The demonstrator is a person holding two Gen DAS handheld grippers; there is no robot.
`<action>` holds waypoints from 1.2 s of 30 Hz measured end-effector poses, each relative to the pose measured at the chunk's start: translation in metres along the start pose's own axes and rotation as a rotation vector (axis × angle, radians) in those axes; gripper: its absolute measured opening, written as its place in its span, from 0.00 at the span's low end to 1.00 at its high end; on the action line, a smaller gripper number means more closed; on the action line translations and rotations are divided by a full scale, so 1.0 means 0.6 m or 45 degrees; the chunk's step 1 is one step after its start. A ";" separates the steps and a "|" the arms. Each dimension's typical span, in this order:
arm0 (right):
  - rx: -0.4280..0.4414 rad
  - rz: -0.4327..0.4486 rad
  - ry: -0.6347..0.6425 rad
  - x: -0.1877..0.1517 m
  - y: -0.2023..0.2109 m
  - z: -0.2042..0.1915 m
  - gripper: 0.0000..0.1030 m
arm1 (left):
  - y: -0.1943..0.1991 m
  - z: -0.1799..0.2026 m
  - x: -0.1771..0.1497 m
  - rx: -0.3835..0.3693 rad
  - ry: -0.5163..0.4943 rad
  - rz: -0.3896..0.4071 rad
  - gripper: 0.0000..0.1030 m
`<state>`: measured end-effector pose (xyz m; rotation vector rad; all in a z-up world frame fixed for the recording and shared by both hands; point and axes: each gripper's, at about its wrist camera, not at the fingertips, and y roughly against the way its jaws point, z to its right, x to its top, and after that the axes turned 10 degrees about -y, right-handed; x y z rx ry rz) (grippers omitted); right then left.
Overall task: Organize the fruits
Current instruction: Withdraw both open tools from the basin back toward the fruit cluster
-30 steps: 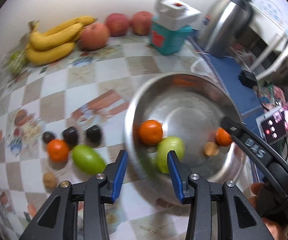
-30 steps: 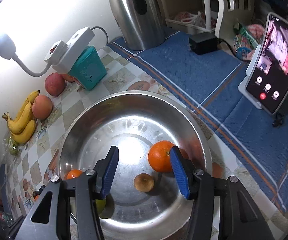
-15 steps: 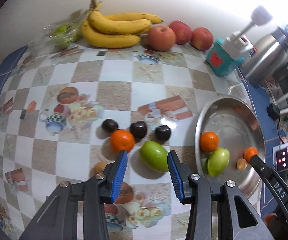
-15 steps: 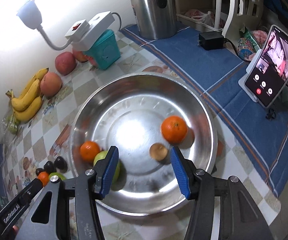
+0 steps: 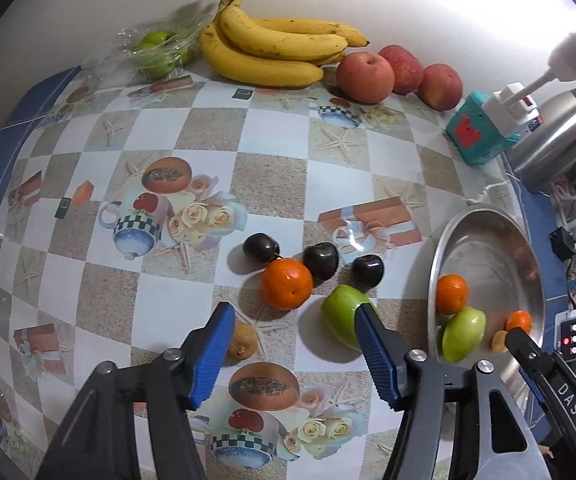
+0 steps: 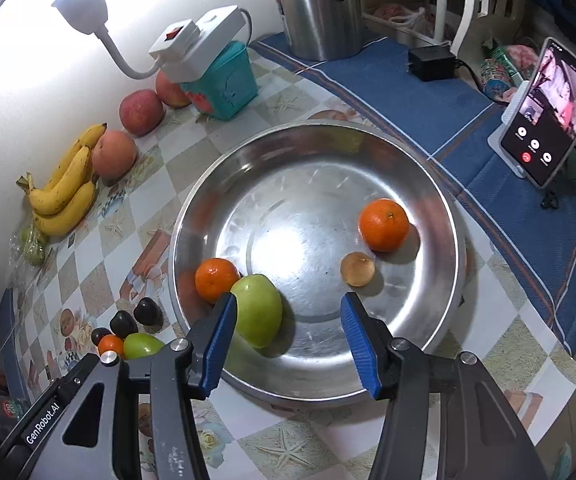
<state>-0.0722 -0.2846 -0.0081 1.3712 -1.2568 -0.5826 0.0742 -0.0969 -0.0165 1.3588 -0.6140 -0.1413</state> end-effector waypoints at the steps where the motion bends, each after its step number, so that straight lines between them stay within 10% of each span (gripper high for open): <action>1: -0.010 0.002 -0.001 0.001 -0.001 0.000 0.57 | -0.002 -0.001 0.000 0.011 0.005 -0.004 0.71; 17: -0.048 -0.013 0.057 0.004 -0.019 -0.010 0.91 | -0.019 -0.005 0.000 0.113 -0.014 -0.038 0.87; 36: -0.066 -0.036 0.097 -0.003 -0.021 -0.020 0.92 | -0.008 -0.009 0.000 0.171 -0.011 0.012 1.00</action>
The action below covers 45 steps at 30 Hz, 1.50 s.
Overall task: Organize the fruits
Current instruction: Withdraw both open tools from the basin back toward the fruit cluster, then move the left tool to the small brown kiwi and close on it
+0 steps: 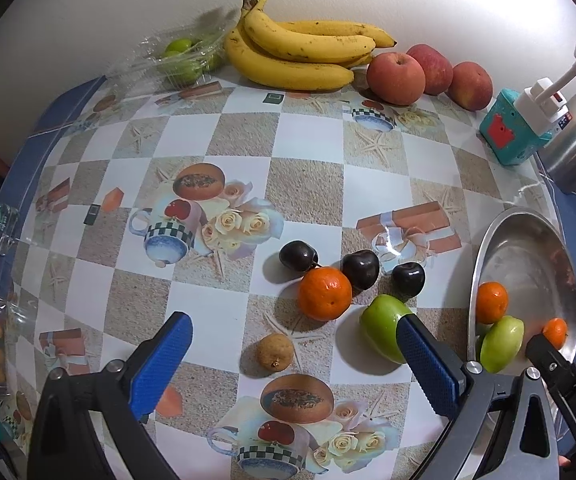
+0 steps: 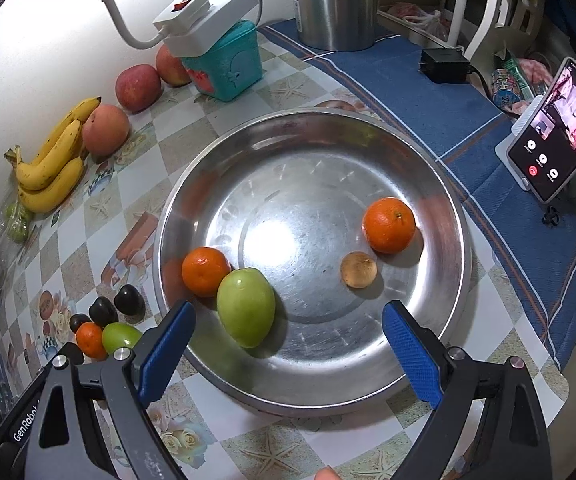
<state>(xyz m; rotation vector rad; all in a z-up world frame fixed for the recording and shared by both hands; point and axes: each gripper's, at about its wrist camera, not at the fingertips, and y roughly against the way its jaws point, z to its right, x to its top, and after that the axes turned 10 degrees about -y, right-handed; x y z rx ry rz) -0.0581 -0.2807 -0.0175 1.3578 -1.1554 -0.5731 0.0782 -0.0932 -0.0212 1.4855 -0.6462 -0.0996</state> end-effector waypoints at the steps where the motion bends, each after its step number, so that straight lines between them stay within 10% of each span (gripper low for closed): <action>1: 0.003 -0.005 0.003 -0.001 0.000 -0.002 0.92 | 0.001 -0.002 0.000 -0.004 0.002 0.003 1.00; 23: 0.173 -0.089 0.180 -0.059 0.002 -0.104 0.92 | 0.010 -0.135 -0.013 0.076 0.230 0.013 1.00; 45: 0.116 -0.138 0.219 -0.077 -0.019 -0.122 0.92 | -0.056 -0.121 -0.024 -0.002 0.189 -0.163 1.00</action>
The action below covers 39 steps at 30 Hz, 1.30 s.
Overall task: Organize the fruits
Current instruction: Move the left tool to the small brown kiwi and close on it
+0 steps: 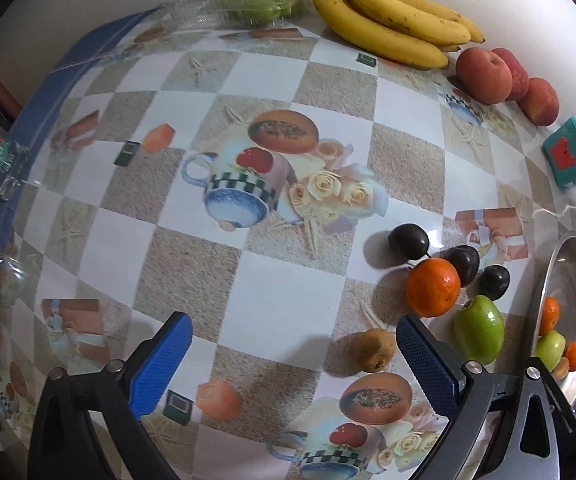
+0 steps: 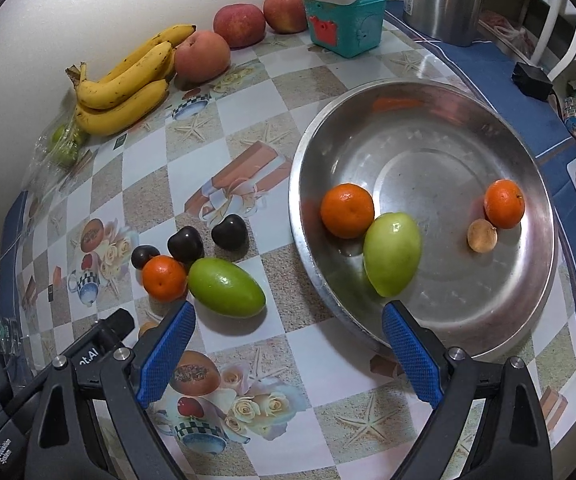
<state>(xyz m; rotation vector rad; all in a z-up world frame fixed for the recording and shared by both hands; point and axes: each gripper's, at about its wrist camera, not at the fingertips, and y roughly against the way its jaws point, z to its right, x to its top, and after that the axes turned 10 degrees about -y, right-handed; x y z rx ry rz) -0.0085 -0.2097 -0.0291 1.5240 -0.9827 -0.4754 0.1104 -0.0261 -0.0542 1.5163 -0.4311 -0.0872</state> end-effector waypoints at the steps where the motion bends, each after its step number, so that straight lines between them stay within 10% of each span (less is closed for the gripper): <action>1: 0.002 -0.002 0.000 0.000 0.000 0.000 0.92 | -0.001 0.001 0.000 -0.008 0.000 -0.001 1.00; 11: -0.001 0.002 -0.033 0.005 -0.001 0.012 0.92 | -0.010 0.024 -0.001 -0.095 -0.024 -0.035 0.98; 39: -0.001 0.014 -0.064 0.009 0.001 0.023 0.92 | -0.038 0.115 -0.019 -0.181 -0.103 -0.093 0.34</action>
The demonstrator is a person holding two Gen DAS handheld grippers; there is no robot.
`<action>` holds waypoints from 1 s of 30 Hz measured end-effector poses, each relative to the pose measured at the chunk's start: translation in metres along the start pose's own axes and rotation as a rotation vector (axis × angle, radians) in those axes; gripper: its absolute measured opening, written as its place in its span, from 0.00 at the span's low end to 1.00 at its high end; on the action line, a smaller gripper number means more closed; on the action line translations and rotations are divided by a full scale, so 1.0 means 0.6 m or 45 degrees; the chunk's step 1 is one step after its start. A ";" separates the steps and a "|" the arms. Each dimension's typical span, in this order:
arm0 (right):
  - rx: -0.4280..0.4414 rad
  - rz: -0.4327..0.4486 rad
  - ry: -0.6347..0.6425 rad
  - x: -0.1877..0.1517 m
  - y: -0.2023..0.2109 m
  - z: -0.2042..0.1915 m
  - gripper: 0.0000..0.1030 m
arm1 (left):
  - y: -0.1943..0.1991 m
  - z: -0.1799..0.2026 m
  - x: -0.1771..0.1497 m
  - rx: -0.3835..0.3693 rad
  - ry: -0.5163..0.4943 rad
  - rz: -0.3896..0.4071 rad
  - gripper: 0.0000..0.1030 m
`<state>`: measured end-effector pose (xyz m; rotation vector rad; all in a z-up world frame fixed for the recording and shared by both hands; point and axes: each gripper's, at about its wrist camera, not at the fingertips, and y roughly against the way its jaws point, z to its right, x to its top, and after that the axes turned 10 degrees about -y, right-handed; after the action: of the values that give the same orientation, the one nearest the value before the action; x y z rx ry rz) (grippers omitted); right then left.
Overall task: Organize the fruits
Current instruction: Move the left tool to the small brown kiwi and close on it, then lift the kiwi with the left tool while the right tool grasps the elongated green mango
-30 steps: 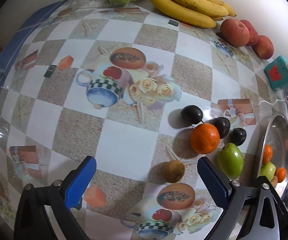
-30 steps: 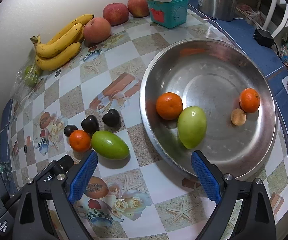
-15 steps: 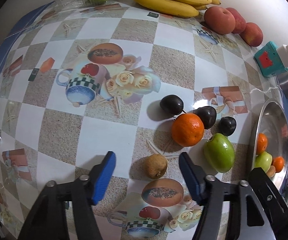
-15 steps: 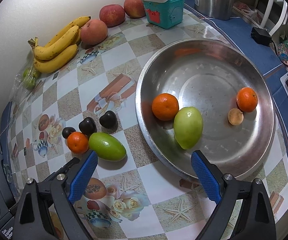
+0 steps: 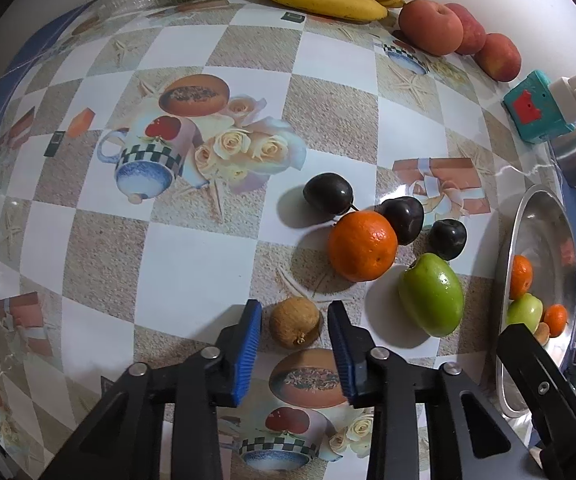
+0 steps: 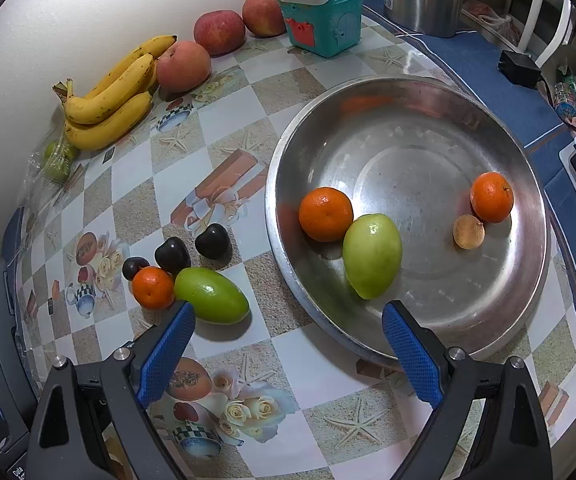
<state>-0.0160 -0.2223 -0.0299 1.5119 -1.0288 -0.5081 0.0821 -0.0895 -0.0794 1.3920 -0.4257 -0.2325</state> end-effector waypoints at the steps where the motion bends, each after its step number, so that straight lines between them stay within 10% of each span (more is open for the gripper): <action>1: -0.001 0.001 0.000 0.000 0.000 0.000 0.92 | -0.001 0.006 -0.001 -0.003 -0.001 -0.001 0.32; 30: 0.190 0.068 0.287 -0.034 -0.010 -0.081 0.92 | 0.066 -0.135 0.014 -0.072 0.279 0.147 0.26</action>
<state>0.0137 -0.1786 -0.0293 1.6274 -0.9439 -0.2205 0.1200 -0.0133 -0.0490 1.3166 -0.3140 0.0032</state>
